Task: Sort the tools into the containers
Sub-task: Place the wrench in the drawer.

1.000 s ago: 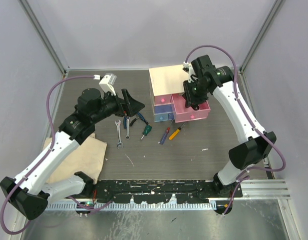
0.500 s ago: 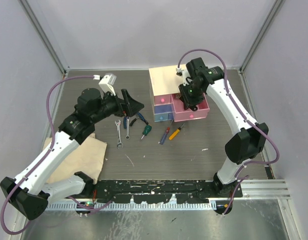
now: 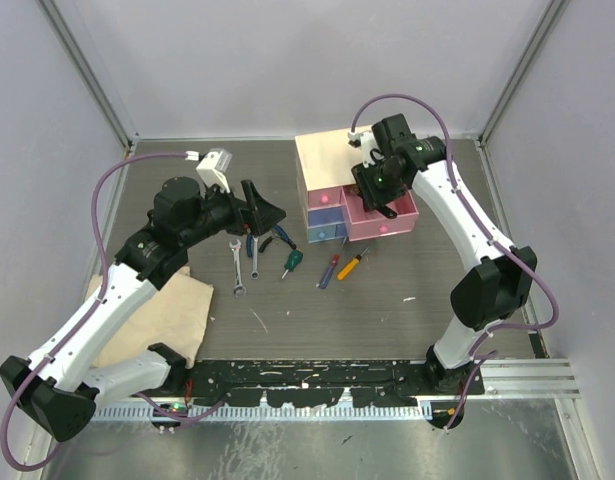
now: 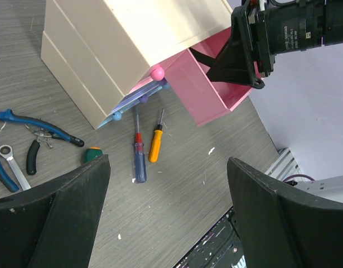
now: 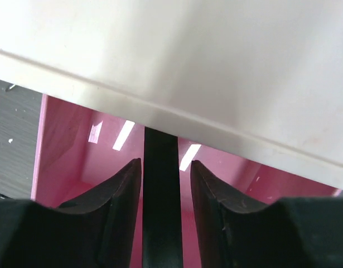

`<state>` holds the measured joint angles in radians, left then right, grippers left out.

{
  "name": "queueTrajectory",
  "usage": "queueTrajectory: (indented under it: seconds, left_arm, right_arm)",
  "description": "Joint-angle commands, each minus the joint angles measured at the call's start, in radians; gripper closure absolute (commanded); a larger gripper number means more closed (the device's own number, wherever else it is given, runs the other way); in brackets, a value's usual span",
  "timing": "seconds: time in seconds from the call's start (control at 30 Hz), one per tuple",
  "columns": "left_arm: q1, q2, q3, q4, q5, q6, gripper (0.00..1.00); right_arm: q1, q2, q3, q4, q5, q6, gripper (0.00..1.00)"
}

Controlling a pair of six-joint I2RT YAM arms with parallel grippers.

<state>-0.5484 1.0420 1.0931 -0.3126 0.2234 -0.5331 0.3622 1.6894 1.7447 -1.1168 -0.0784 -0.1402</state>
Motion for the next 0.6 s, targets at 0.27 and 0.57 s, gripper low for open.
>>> queueTrajectory:
  seconds: [0.27,0.57]
  left_arm:
    - [0.008,-0.017,0.007,0.025,-0.003,0.01,0.14]
    - [0.007,-0.003,0.002,0.034,0.003,0.003,0.14]
  right_arm:
    - [-0.004,-0.08,0.062,0.079,0.099,-0.001,0.49]
    - [-0.004,-0.11,0.031,0.023,0.205,0.015,0.5]
